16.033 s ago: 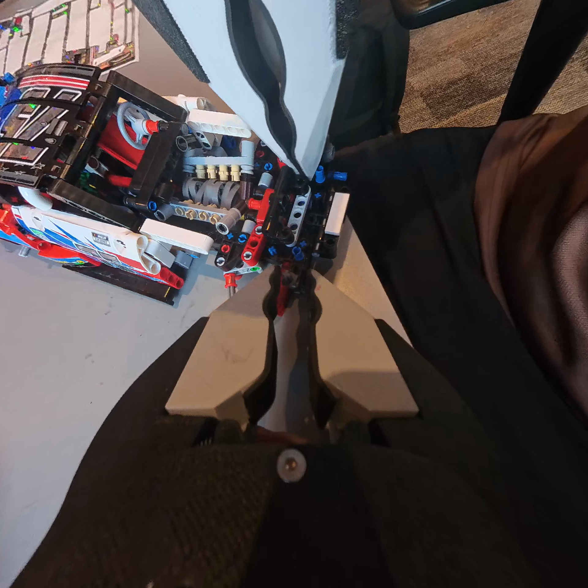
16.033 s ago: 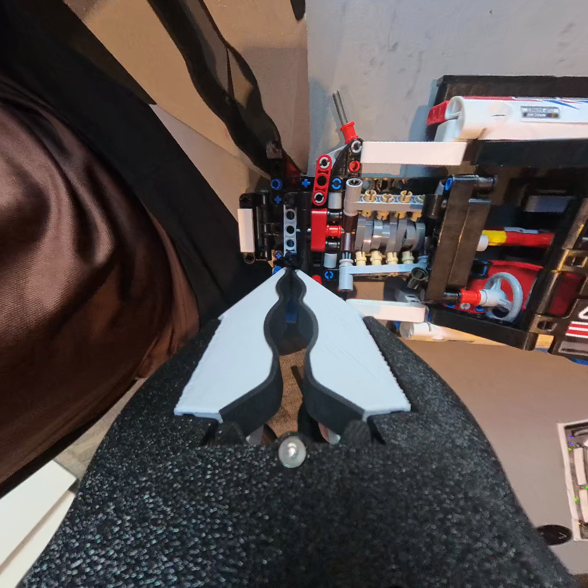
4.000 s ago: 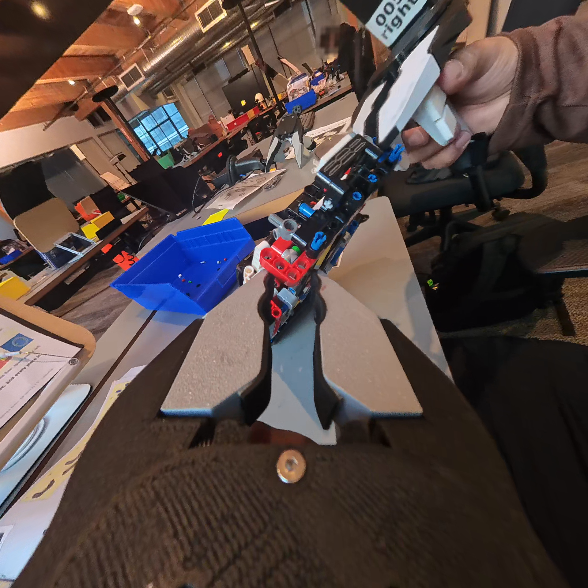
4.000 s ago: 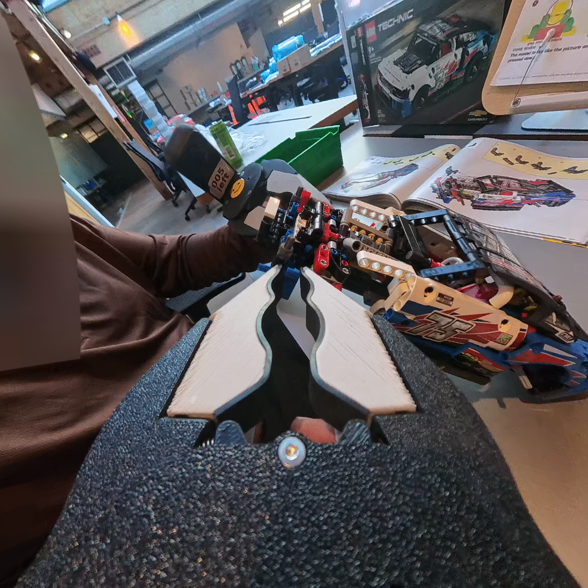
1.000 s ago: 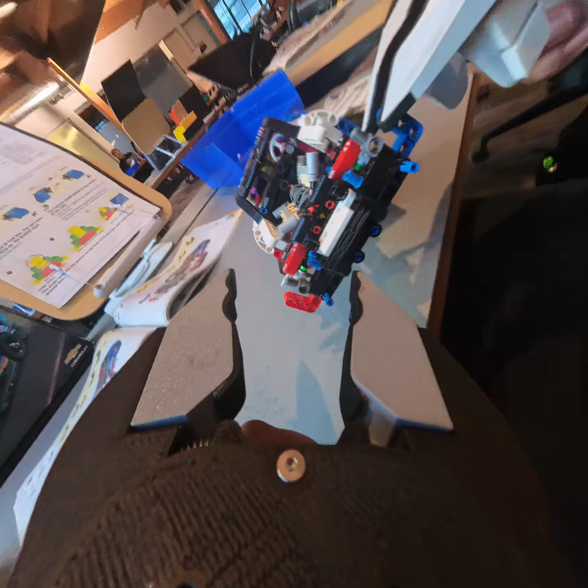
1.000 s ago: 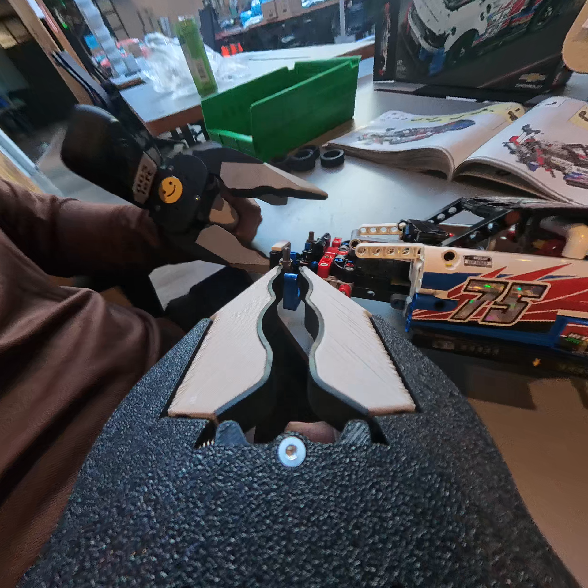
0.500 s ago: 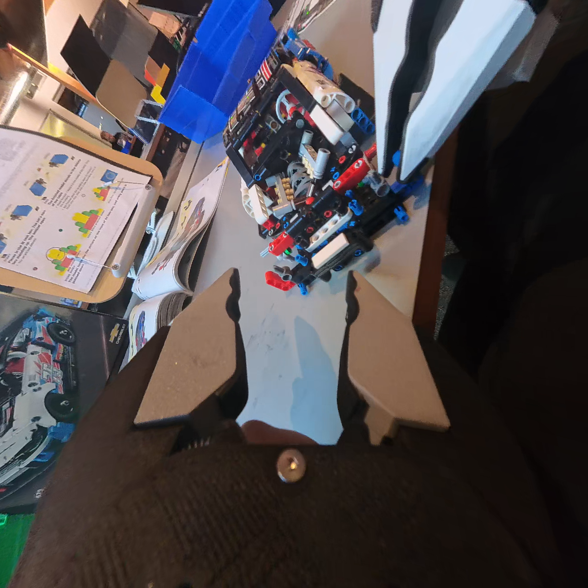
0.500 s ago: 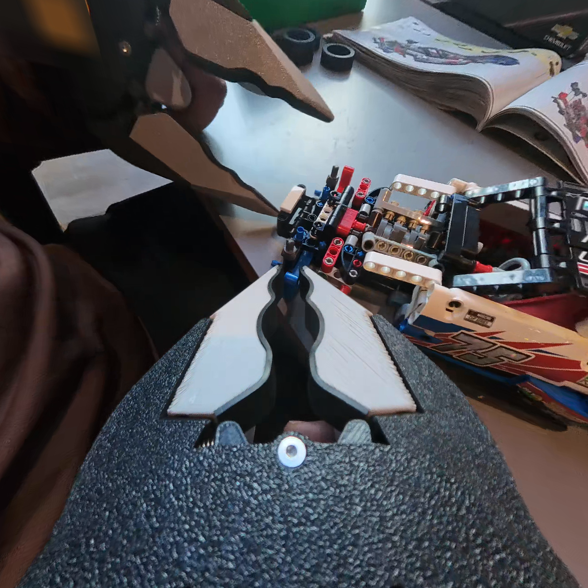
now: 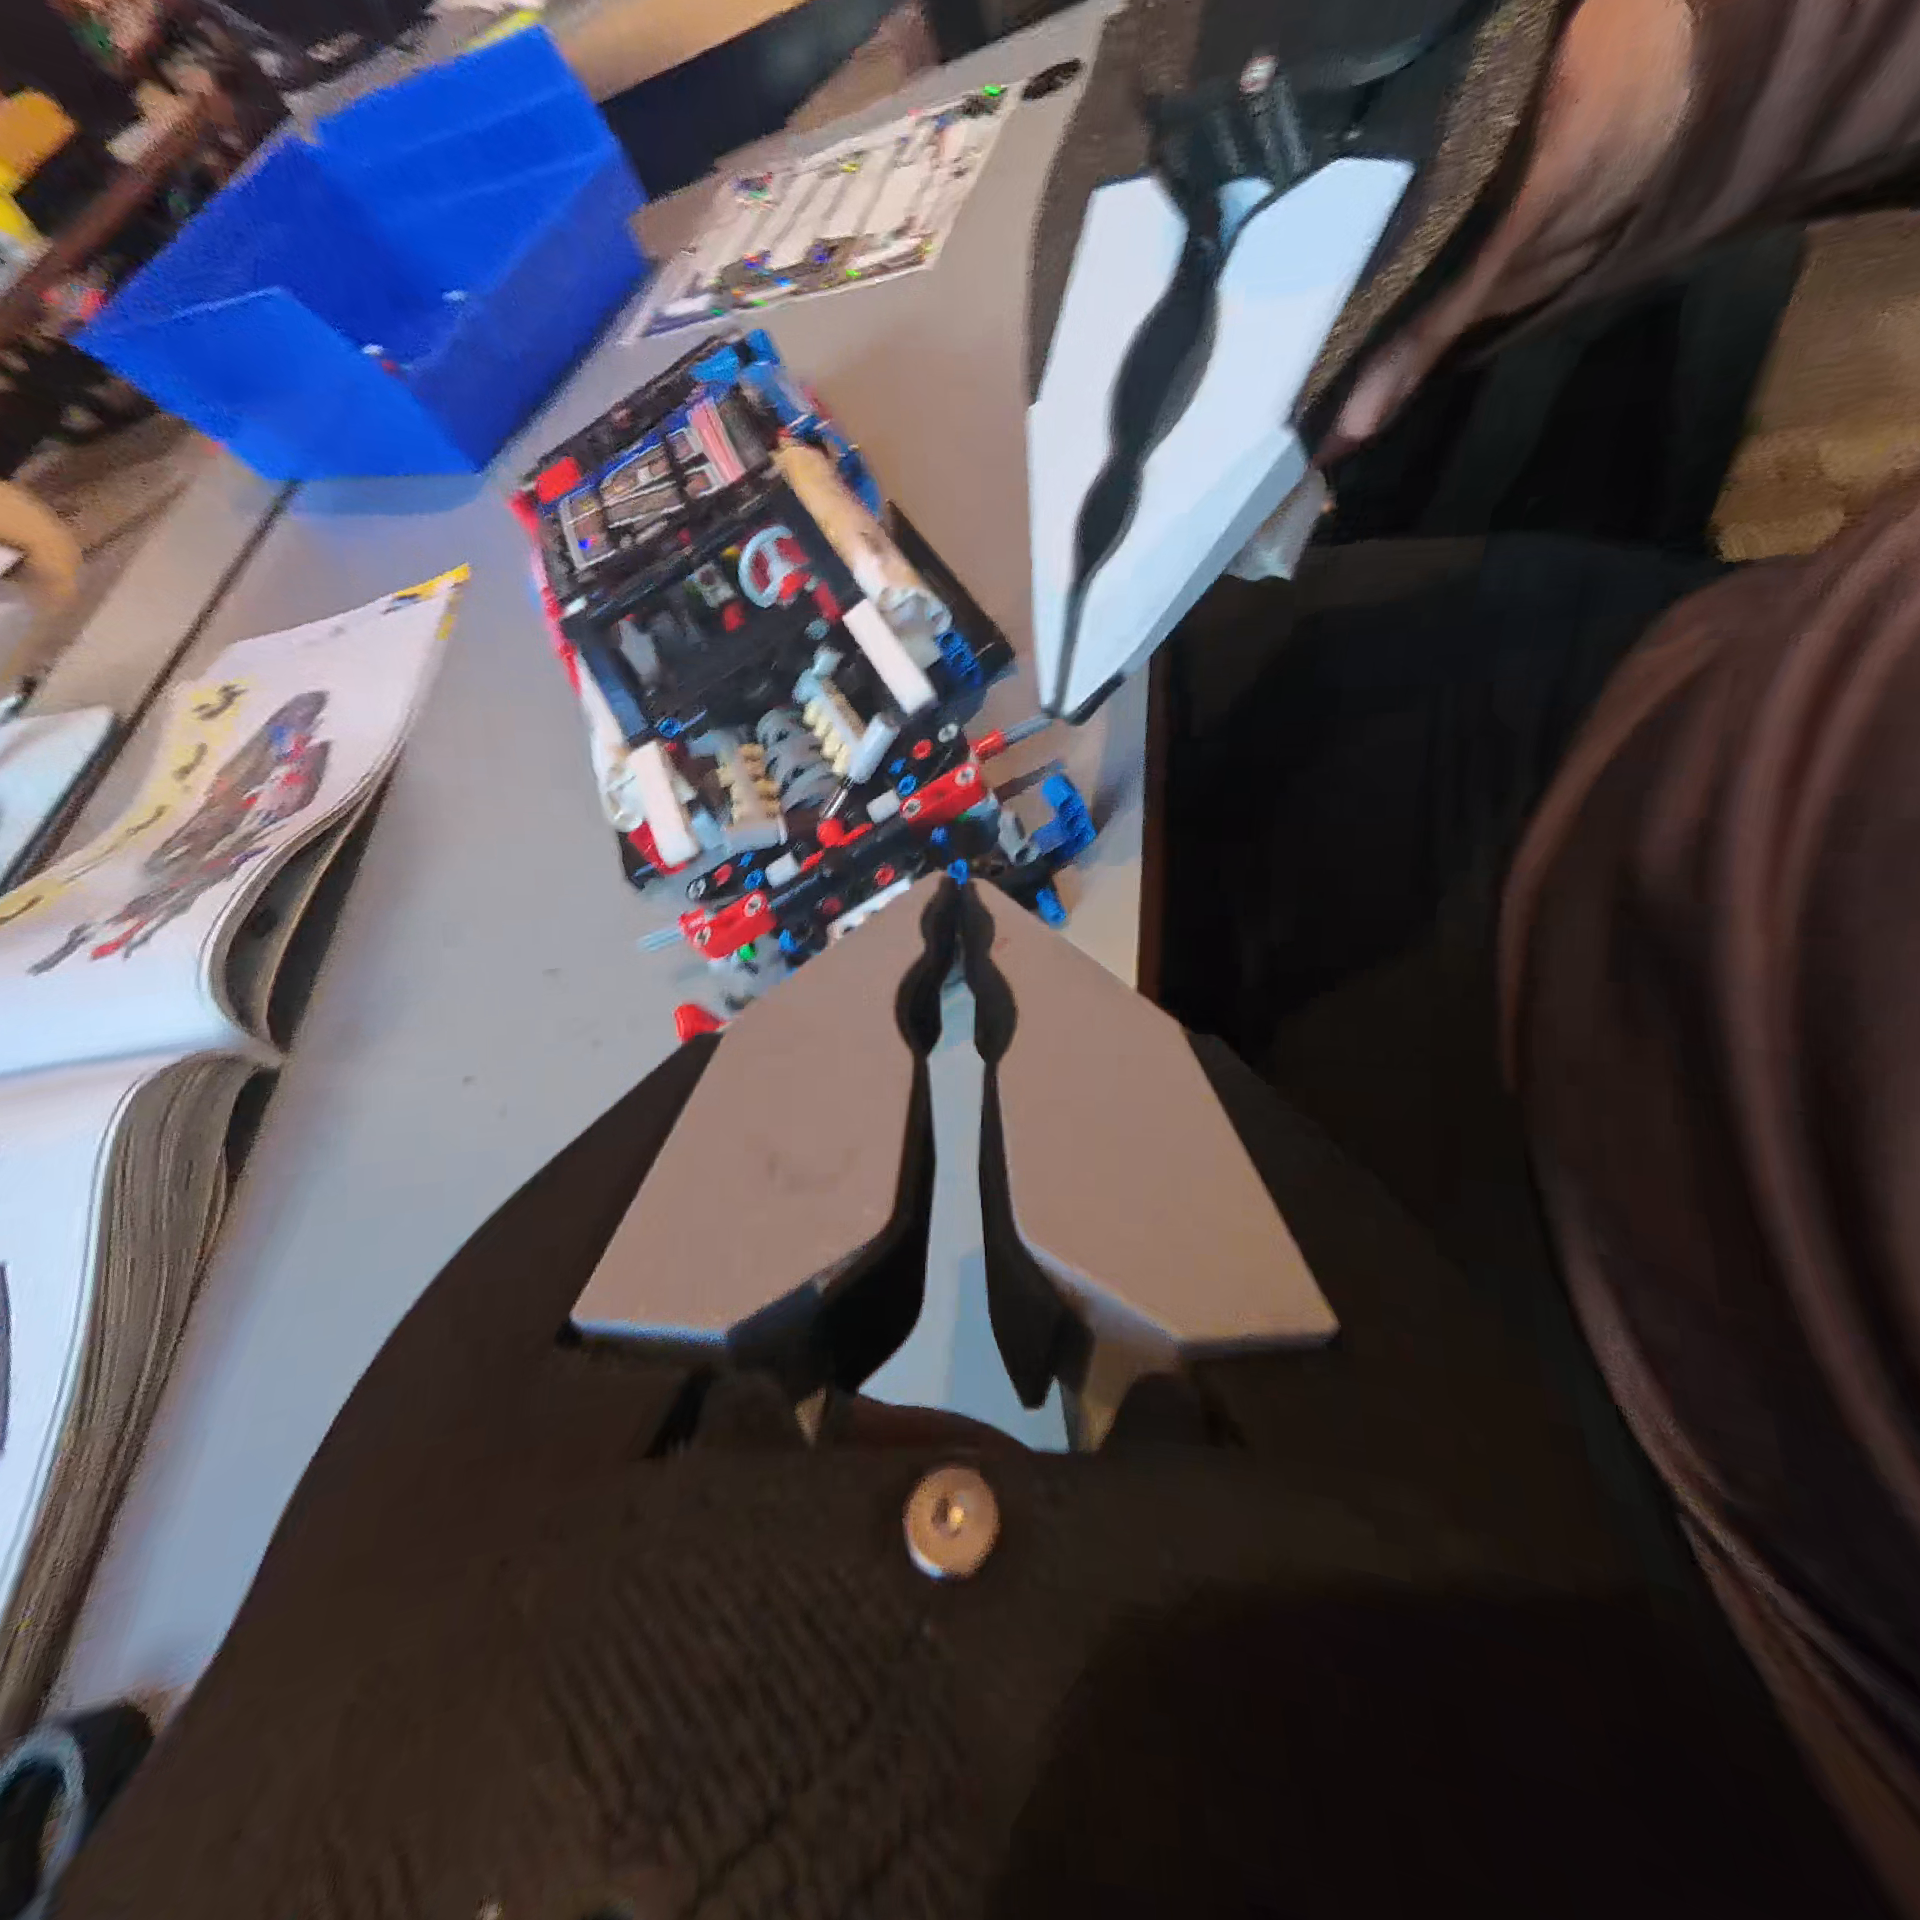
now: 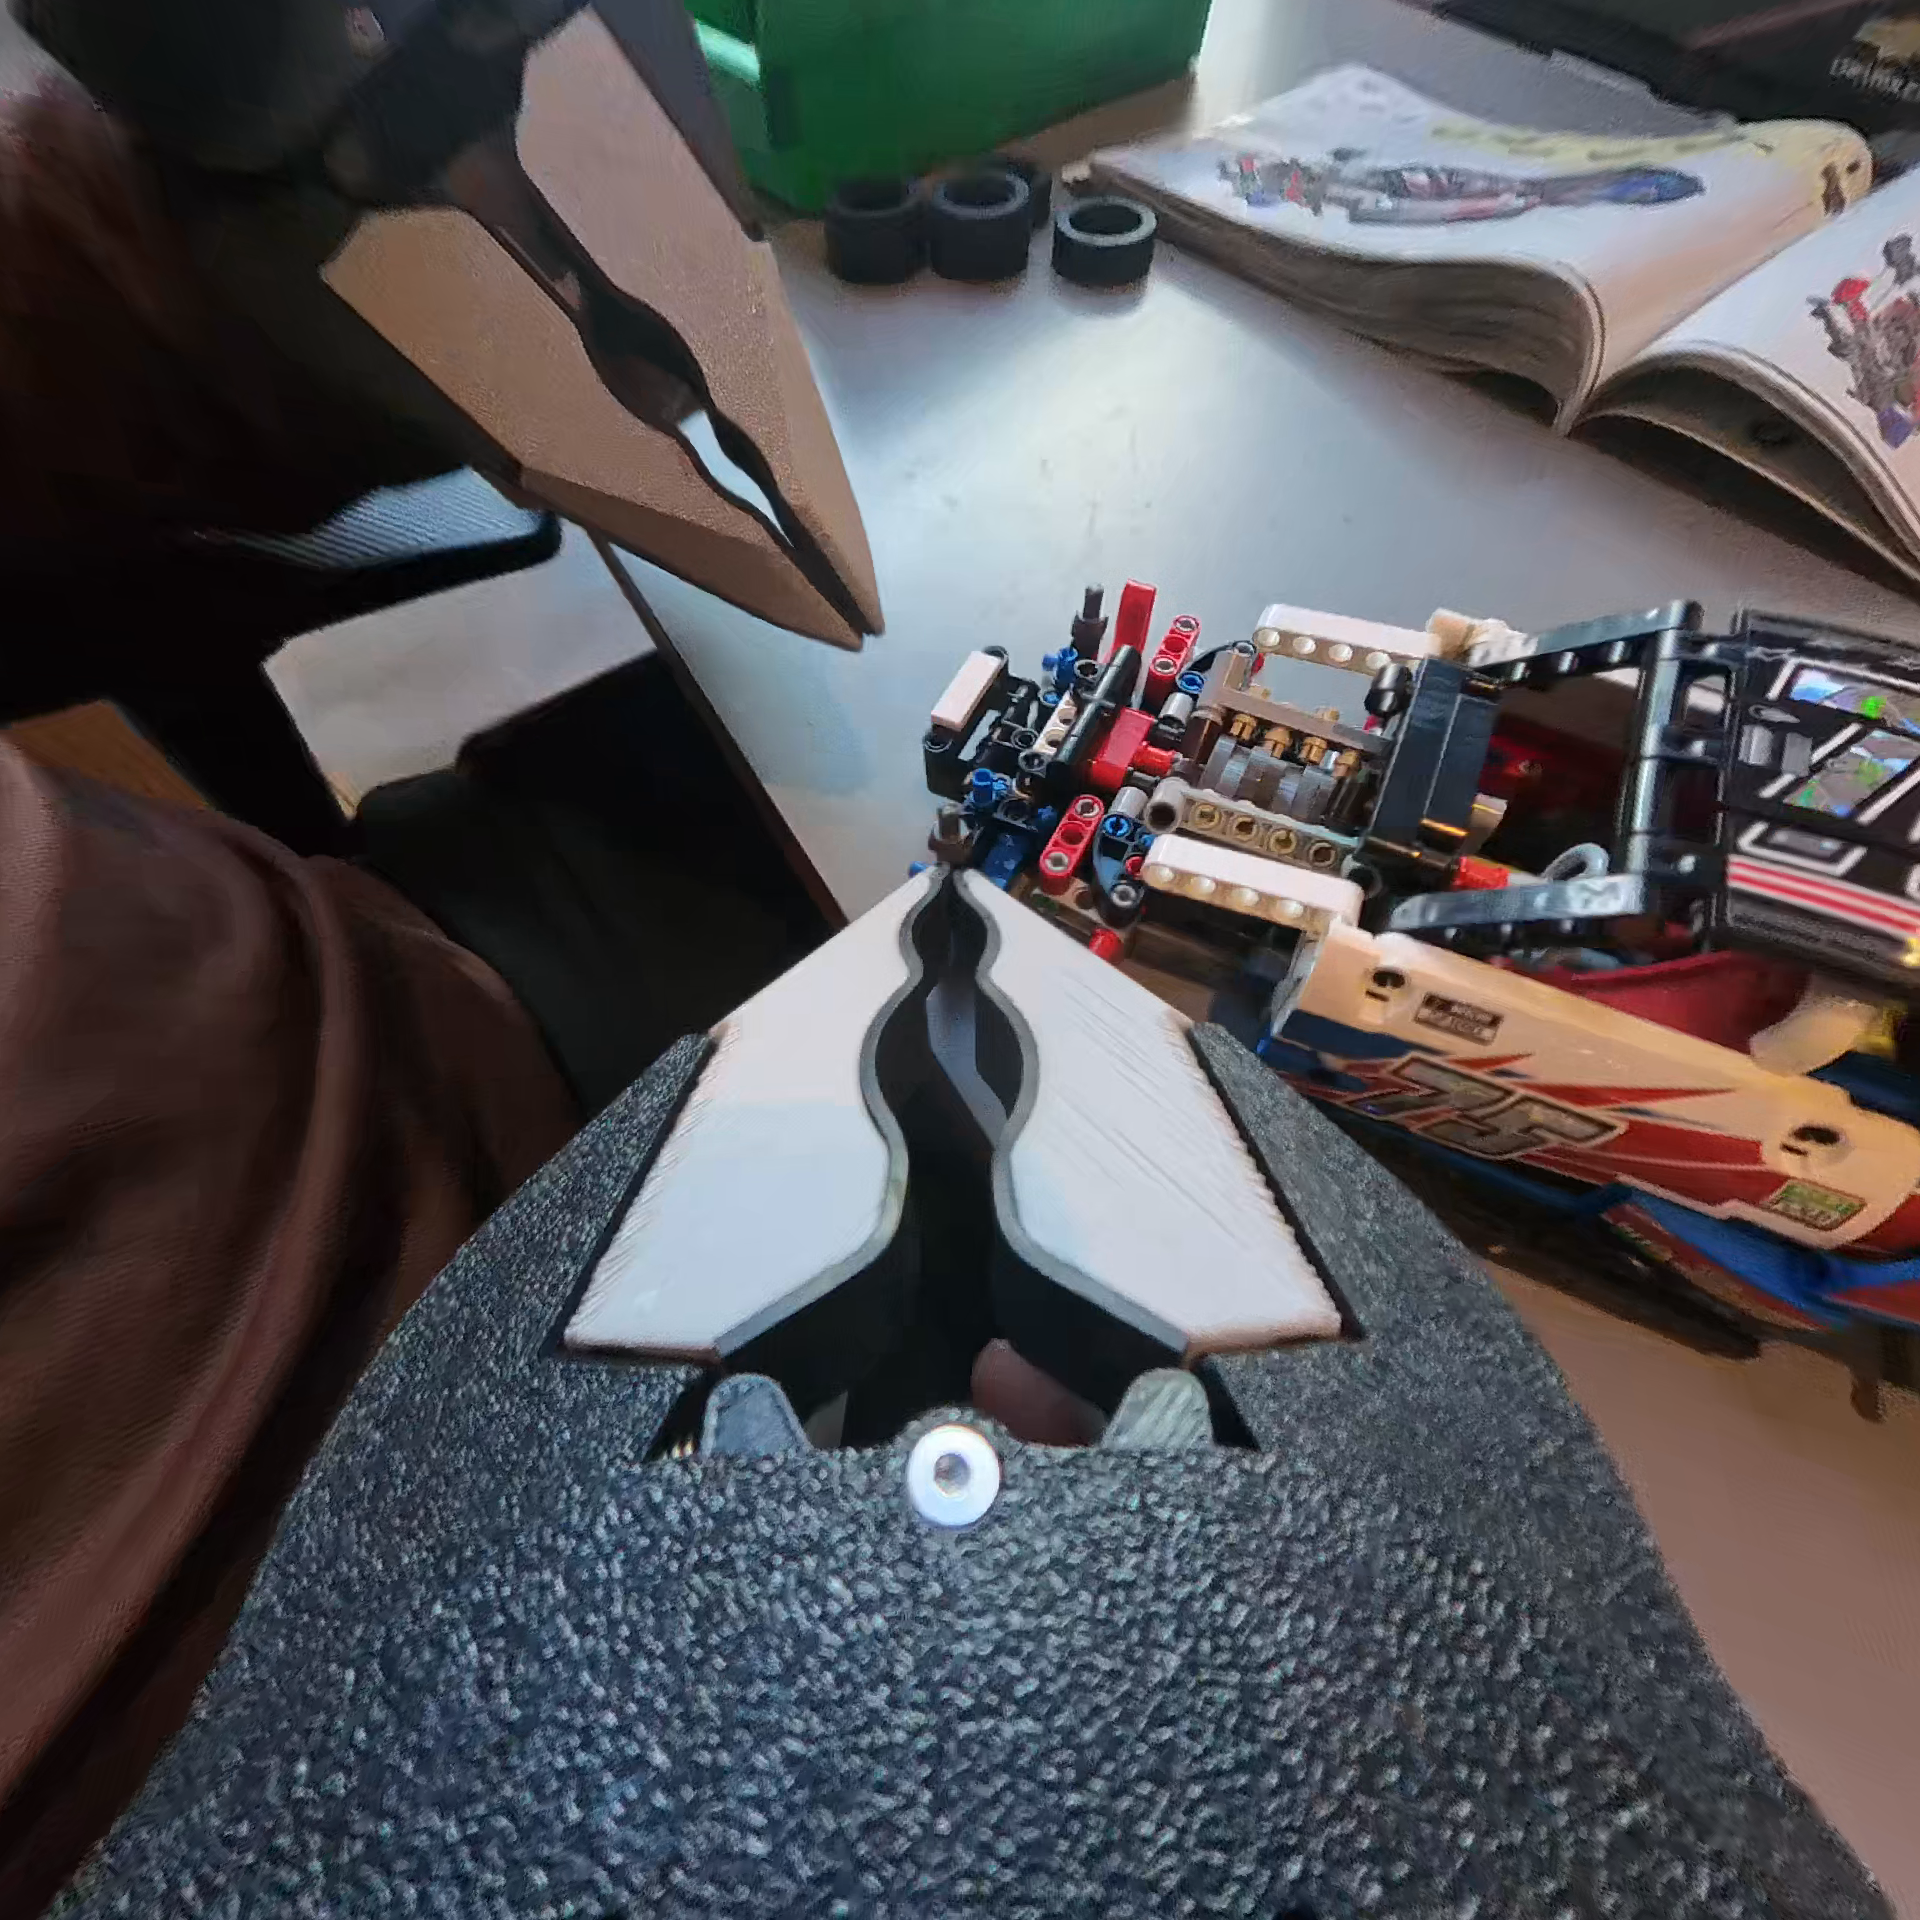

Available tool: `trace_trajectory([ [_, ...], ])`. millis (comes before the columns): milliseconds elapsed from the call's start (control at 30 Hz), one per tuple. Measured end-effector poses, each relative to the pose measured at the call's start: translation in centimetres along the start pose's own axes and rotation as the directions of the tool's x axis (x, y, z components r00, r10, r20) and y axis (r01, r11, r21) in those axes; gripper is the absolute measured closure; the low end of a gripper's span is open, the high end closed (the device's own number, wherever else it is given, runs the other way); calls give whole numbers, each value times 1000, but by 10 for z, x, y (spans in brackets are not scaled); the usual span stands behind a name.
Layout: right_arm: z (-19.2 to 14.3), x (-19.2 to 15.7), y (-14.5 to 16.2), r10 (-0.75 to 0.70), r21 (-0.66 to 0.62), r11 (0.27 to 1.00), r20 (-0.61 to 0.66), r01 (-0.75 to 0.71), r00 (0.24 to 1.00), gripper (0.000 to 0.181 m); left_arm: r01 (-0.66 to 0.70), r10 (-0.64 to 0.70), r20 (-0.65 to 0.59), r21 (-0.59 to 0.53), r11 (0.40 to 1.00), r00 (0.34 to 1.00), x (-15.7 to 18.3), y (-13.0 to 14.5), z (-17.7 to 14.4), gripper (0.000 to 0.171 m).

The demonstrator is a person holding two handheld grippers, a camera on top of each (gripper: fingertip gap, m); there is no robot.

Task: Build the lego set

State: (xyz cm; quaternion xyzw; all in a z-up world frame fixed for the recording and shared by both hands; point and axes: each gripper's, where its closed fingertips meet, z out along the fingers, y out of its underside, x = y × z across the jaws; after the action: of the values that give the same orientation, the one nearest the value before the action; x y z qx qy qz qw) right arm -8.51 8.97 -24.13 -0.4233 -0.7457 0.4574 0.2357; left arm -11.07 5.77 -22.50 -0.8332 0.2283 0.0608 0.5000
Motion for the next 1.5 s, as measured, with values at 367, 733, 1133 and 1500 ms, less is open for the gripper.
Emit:
trace_trajectory([
  [367, 27, 2, -6, -73, -313, 947, -18, 64, 997, 175, -390, 317, -350, -164, 906, 882, -1, 8, 36, 170],
  [733, 38, 5, 13, -90, -402, 914, -85, 48, 992, 171, -523, 381, -500, -179, 833, 778, 0, 24, 40, 170],
  [1133, 32, 5, 7, 13, -342, 939, -91, -43, 996, 173, -494, 328, -555, -178, 851, 765, -1, 25, 39, 171],
  [1500, 34, 5, 13, 188, -444, 882, 22, -159, 982, 174, -465, 298, -543, -198, 863, 785, 2, 25, 43, 171],
])
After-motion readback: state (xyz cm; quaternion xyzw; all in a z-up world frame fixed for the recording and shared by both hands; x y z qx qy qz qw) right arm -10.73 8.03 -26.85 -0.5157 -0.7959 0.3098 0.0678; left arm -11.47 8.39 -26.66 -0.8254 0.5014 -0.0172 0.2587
